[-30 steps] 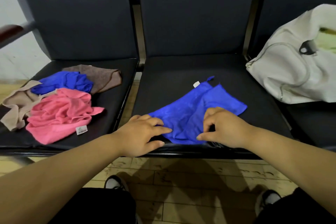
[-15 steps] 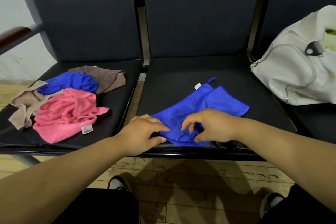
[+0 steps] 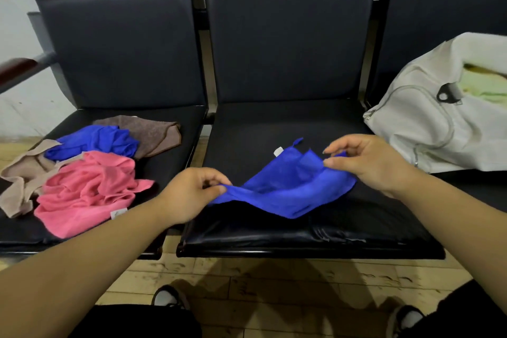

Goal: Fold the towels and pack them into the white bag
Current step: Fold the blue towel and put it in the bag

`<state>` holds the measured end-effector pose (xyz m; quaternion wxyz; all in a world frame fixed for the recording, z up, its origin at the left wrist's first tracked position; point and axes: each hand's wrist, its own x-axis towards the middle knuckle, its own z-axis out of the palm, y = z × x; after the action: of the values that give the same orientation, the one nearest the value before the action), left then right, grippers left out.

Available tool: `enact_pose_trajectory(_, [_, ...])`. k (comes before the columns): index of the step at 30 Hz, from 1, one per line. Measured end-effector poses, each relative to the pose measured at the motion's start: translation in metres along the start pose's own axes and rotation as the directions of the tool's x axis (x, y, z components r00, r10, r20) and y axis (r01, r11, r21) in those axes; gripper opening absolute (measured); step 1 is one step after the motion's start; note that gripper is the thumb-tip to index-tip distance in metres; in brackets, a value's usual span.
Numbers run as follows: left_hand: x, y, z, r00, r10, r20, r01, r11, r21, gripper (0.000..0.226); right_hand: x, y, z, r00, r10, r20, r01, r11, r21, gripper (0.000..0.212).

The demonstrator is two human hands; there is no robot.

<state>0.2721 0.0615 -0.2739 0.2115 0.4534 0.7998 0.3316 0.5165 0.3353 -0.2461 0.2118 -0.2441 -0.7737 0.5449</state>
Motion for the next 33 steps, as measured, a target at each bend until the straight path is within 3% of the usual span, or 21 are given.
enact_pose_trajectory(3, [0.006, 0.009, -0.024, 0.996, 0.018, -0.086, -0.016, 0.999, 0.029, 0.019, 0.005, -0.005, -0.019, 0.998, 0.026, -0.060, -0.024, 0.999, 0.035, 0.020])
enact_pose_trajectory(9, [0.024, 0.026, -0.049, 0.980, 0.033, -0.195, -0.002, 0.988, 0.157, 0.019, 0.020, -0.019, -0.040, 0.995, 0.091, -0.030, -0.086, 0.986, 0.144, 0.018])
enact_pose_trajectory(14, [0.049, 0.046, -0.082, 0.992, -0.005, -0.127, 0.004, 1.000, -0.005, 0.019, 0.042, -0.034, -0.054, 0.989, 0.149, 0.026, -0.150, 0.986, 0.074, 0.019])
enact_pose_trajectory(17, [0.069, 0.063, -0.108, 0.998, -0.055, -0.024, 0.053, 0.994, -0.091, 0.016, 0.070, -0.047, -0.068, 0.989, 0.125, -0.073, -0.123, 0.992, 0.036, 0.017])
enact_pose_trajectory(20, [0.101, 0.075, -0.135, 0.995, -0.099, 0.026, 0.100, 0.994, -0.040, 0.017, 0.103, -0.068, -0.082, 0.981, 0.070, -0.179, -0.076, 0.997, -0.026, 0.015])
enact_pose_trajectory(25, [0.163, 0.093, -0.174, 0.959, -0.061, -0.275, 0.064, 0.998, 0.000, 0.017, 0.162, -0.099, -0.109, 0.967, -0.065, -0.246, 0.017, 0.981, -0.193, 0.015])
enact_pose_trajectory(29, [0.192, 0.114, -0.198, 0.875, 0.021, -0.484, -0.011, 1.000, 0.024, 0.028, 0.196, -0.127, -0.129, 0.918, -0.158, -0.364, 0.096, 0.979, -0.182, 0.018])
enact_pose_trajectory(33, [0.197, 0.137, -0.215, 0.792, 0.117, -0.599, -0.106, 0.993, 0.053, 0.028, 0.208, -0.144, -0.142, 0.863, -0.230, -0.449, 0.193, 0.973, -0.127, 0.015])
